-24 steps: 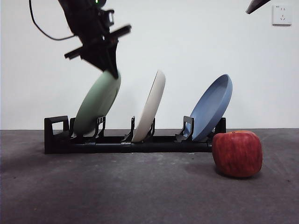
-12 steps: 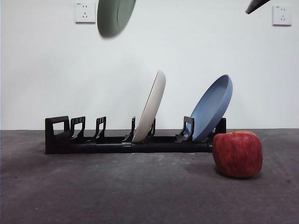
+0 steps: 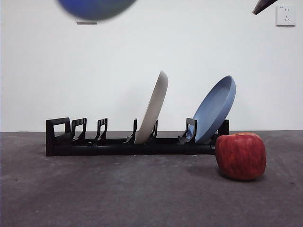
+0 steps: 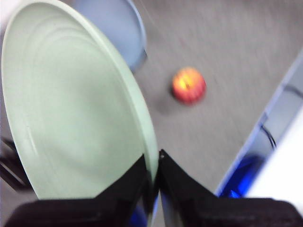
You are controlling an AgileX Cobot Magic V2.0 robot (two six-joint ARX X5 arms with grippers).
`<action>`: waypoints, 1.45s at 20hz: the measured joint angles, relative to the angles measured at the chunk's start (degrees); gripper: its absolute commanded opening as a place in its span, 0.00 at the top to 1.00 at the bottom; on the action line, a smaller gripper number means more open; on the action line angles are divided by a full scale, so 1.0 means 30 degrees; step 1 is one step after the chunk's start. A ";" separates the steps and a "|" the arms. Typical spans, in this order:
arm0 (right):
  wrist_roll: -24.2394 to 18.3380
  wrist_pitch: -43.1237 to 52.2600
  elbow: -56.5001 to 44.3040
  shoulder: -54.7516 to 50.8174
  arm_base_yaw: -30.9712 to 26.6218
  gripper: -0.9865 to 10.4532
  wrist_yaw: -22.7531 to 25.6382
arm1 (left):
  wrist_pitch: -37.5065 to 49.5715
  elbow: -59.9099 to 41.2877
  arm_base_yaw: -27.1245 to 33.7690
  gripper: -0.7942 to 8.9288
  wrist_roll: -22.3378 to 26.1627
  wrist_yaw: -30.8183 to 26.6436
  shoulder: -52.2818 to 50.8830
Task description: Take the green plate from the plate rack,put the plate on the table,take the apple from the table,put the apple in the plate
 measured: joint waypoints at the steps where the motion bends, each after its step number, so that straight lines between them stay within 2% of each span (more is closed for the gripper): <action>1: 0.0000 0.0000 0.0000 0.0000 0.0000 0.40 0.0036 | -0.0007 -0.1209 -0.0255 0.93 -0.0488 -0.0029 -0.0233; 3: 0.0000 0.0000 0.0000 0.0000 0.0007 0.40 0.0051 | 0.0044 -0.3672 -0.0576 0.93 -0.1545 -0.0816 -0.0211; 5: 0.0000 -0.0015 0.0000 0.0000 0.0000 0.40 0.0051 | 0.1355 -0.5887 -0.0627 0.93 -0.2149 -0.1290 -0.0124; 10: 0.0000 -0.0051 0.0000 0.0000 0.0000 0.40 0.0058 | 0.8182 -1.1460 -0.0539 0.93 -0.2739 -0.1362 -0.0044; 13: 0.0000 -0.0058 0.0000 0.0000 0.0007 0.40 0.0051 | 1.1919 -1.3639 -0.0525 0.93 -0.2929 -0.1377 0.0379; 16: 0.0000 -0.0051 0.0000 0.0000 0.0007 0.40 0.0051 | 1.3274 -1.4003 -0.0525 0.93 -0.2980 -0.1370 0.1501; 29: 0.0000 -0.0051 0.0000 0.0000 0.0000 0.40 0.0058 | 1.4156 -1.3784 -0.0554 0.93 -0.2084 -0.2929 0.7511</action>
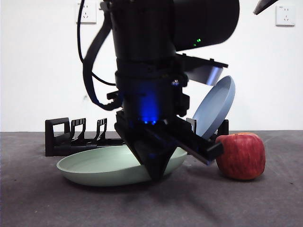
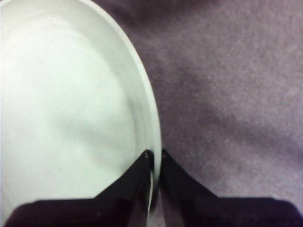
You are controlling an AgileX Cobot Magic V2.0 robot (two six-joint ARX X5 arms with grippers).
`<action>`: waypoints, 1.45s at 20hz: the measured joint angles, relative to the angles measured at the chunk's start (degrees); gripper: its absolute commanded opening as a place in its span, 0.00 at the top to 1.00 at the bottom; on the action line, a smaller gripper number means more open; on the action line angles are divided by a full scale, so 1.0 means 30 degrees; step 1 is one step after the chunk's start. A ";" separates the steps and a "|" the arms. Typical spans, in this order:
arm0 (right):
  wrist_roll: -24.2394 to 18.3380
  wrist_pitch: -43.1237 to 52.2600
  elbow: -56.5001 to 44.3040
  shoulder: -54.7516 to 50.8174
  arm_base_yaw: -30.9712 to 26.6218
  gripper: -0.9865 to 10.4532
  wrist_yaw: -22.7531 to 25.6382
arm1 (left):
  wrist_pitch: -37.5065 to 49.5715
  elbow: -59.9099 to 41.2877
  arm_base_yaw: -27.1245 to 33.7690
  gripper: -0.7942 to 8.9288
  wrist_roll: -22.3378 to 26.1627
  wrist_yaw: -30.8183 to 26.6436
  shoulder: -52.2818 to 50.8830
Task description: Take the green plate from the plate rack,put the plate on the table,take the apple from the table,put the apple in the plate
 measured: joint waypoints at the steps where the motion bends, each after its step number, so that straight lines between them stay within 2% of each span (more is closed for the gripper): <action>1: 0.0000 0.0000 0.0000 0.0000 0.0007 0.40 -0.0007 | 0.0007 0.0000 0.0007 0.92 0.0015 0.0080 0.0029; 4: 0.0000 -0.0007 0.0000 0.0000 0.0007 0.40 0.0000 | 0.0000 0.0000 0.0022 0.90 0.0109 0.0357 0.0022; 6: 0.0000 -0.0022 0.0000 0.0000 0.0007 0.40 0.0000 | -0.0029 0.0000 0.0036 0.75 0.0080 0.0663 0.0022; 7: 0.0000 -0.0029 0.0000 0.0000 0.0007 0.40 -0.0007 | -0.0204 -0.0044 0.0153 0.68 -0.0277 0.1472 0.0080; 14: 0.0000 -0.0430 0.0000 0.0000 0.0007 0.40 0.0000 | -0.0459 -0.0160 0.0240 0.66 -0.0750 0.1770 -0.0670; 19: -0.0015 -0.1435 0.0000 0.0000 0.0007 0.40 0.0015 | -0.1486 0.0911 0.0153 0.66 -0.0758 0.1887 -0.5982; 25: -0.0219 -0.3781 -0.0080 -0.0189 0.0554 0.43 0.1574 | -0.1858 0.2790 0.0095 0.66 -0.0750 0.3468 -1.3901; 29: -0.0291 -0.3621 -0.2871 -0.2681 0.1938 0.42 0.2127 | -0.3038 0.2856 0.0095 0.66 -0.0750 0.3497 -1.8280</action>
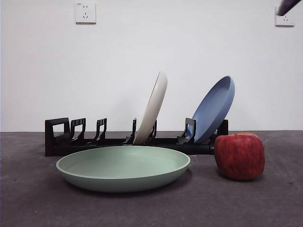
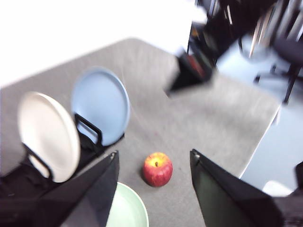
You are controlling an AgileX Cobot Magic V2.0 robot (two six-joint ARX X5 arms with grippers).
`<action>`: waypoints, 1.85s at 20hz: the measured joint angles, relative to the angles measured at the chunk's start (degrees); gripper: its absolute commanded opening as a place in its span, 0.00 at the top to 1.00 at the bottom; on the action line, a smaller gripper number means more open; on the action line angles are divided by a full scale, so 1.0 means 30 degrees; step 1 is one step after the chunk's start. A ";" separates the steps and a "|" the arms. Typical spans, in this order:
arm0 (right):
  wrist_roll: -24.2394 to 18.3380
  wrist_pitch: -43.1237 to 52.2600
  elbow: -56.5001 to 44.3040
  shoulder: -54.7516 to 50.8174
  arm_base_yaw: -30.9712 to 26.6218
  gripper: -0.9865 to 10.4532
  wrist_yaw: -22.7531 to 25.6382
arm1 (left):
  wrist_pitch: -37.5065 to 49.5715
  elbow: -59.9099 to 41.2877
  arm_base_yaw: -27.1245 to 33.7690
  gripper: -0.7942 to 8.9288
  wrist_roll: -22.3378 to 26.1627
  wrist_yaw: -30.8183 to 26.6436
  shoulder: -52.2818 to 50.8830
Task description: Take the green plate from the plate rack,put the plate on the table,take the apple from the table,put the apple in the plate
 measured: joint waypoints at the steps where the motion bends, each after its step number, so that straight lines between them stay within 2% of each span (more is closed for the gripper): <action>1: 0.0138 0.0401 -0.1202 -0.0933 0.0401 0.43 0.0284 | -0.0503 0.0000 0.0000 0.66 0.0000 -0.0007 -0.0882; 3: 0.0685 0.1231 -0.3832 -0.2863 0.1056 0.42 0.0867 | -0.1413 0.0000 0.0000 0.66 -0.0015 -0.0080 -0.2419; 7: 0.2055 0.3024 -0.8706 -0.6142 0.1945 0.43 0.0933 | -0.3009 0.0000 0.0000 0.66 -0.0721 -0.0138 -0.4983; 12: 0.2856 0.6404 -1.2517 -0.6135 0.2069 0.42 0.0933 | -0.5107 0.0000 0.0000 0.66 -0.1814 -0.0131 -0.6288; 15: 0.2973 0.8612 -1.2859 -0.4626 0.2069 0.42 0.0933 | -0.6054 0.0000 0.0000 0.66 -0.2390 -0.0058 -0.6579; 22: 0.2943 1.1832 -1.2859 -0.0080 0.2069 0.42 0.0933 | -1.0834 0.0000 0.0000 0.66 -0.4364 -0.0044 -0.6579; 27: 0.2892 1.3471 -1.2866 0.2171 0.2069 0.43 0.0947 | -1.1074 -0.0022 0.0000 0.66 -0.5020 0.0328 -0.6630; 30: 0.2885 1.3792 -1.2866 0.3155 0.2062 0.43 0.1588 | -1.1074 -0.0022 0.0000 0.66 -0.5158 0.0393 -0.6637; 31: 0.2885 1.3784 -1.2866 0.3388 0.2062 0.45 0.1756 | -1.1074 -0.0022 0.0000 0.66 -0.5158 0.0401 -0.6637; 32: 0.2892 1.3719 -1.2866 0.3526 0.2062 0.54 0.1953 | -1.1074 -0.0022 0.0000 0.66 -0.5166 0.0401 -0.6637; 35: 0.2892 1.3624 -1.2859 0.3541 0.2069 0.92 0.2390 | -1.1074 -0.0022 0.0000 0.66 -0.5217 0.0401 -0.6637; 37: 0.2878 1.2735 -1.2429 0.3541 0.2069 0.92 0.2412 | -1.1074 -0.0022 0.0000 0.66 -0.5282 0.0393 -0.6637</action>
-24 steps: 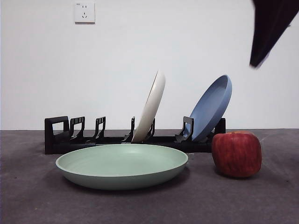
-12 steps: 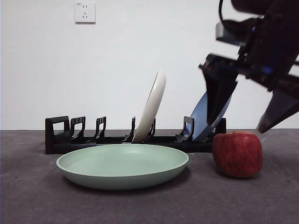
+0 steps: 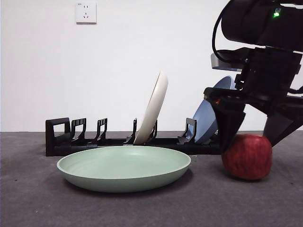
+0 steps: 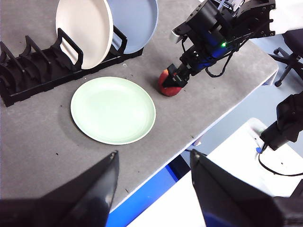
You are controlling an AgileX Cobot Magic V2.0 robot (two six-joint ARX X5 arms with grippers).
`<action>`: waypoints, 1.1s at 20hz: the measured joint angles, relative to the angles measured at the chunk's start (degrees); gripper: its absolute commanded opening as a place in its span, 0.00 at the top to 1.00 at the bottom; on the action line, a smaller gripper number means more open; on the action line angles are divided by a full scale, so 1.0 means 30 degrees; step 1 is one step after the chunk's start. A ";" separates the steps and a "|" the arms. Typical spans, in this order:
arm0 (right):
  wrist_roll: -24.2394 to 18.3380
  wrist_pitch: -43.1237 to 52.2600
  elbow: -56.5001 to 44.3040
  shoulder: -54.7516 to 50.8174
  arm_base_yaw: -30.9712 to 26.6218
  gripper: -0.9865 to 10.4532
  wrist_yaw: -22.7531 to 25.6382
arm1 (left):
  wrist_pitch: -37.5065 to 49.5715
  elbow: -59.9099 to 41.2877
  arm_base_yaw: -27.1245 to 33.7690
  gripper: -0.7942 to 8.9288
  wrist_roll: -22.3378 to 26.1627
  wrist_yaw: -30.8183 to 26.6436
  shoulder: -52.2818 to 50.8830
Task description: Take the green plate from the plate rack,put the plate on the table,take the apple from the table,put the apple in the plate
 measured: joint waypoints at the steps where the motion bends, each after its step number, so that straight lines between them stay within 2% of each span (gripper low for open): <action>1: 0.0000 -0.0692 0.0459 0.0000 0.0000 0.92 -0.0029 | 0.0000 0.0000 0.0000 0.66 -0.0007 -0.0015 -0.0007; 3: -0.0007 -0.2098 0.2011 0.0000 -0.0007 0.92 -0.0568 | 0.0000 0.0000 0.0000 0.66 -0.0007 -0.0022 -0.0007; 5: -0.0066 -0.3228 0.4204 0.0000 0.0000 0.92 -0.1960 | 0.0000 0.0000 0.0000 0.66 -0.0007 -0.0022 -0.0007; 9: -0.0131 -0.4058 0.8014 0.0000 0.0073 0.92 -0.6382 | 0.0000 0.0000 0.0000 0.66 -0.0015 -0.0073 -0.0007; 10: -0.0124 -0.3847 0.8743 0.0000 0.0342 0.92 -0.7242 | 0.0000 0.0000 0.0000 0.66 -0.0015 -0.0284 -0.0007; 11: -0.0131 -0.3483 0.9216 0.0000 0.0743 0.92 -0.7402 | 0.0000 0.0000 0.0000 0.66 -0.0015 -0.0466 -0.0007; 14: -0.0131 -0.2237 0.9551 0.0007 0.2390 0.92 -0.7082 | 0.0007 0.0000 0.0000 0.66 -0.0015 -0.0590 -0.0007; 19: -0.0138 -0.0801 0.9559 0.1275 0.5362 0.92 -0.3504 | 0.0036 0.0000 0.0000 0.66 -0.0015 -0.1071 -0.0007; 22: -0.0211 -0.0860 0.9559 0.2958 0.5821 0.92 -0.3038 | 0.0051 0.0000 0.0000 0.66 -0.0015 -0.1086 -0.0007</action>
